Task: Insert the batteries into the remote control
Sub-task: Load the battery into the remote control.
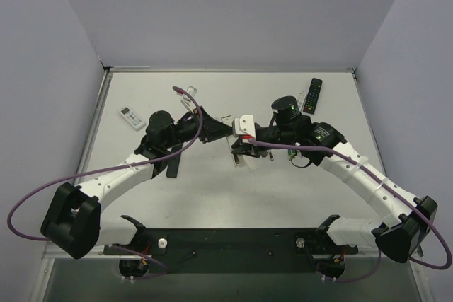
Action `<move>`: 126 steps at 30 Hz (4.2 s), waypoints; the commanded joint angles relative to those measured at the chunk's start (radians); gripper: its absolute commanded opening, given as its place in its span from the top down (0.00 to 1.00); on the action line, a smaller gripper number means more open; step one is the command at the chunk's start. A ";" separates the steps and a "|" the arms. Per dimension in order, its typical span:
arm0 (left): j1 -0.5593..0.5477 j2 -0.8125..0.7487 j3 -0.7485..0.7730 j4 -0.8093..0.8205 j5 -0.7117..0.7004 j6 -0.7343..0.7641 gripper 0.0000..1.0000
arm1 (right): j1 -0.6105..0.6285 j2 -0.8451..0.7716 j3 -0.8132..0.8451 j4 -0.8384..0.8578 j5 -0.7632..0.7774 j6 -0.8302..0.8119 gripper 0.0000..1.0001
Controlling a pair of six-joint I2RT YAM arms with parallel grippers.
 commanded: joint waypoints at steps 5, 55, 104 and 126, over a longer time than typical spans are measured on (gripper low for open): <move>-0.001 -0.001 0.023 0.251 -0.025 -0.121 1.00 | -0.005 -0.016 -0.022 -0.023 -0.051 -0.023 0.89; -0.013 -0.069 -0.034 0.405 -0.172 -0.209 1.00 | 0.155 -0.188 -0.624 0.551 0.420 0.281 0.49; 0.028 -0.167 -0.134 0.141 -0.296 0.063 1.00 | 0.089 -0.237 -0.301 0.375 0.543 0.661 0.02; 0.025 -0.143 -0.073 0.271 -0.174 0.058 1.00 | -0.121 -0.067 -0.256 0.629 0.076 1.195 0.14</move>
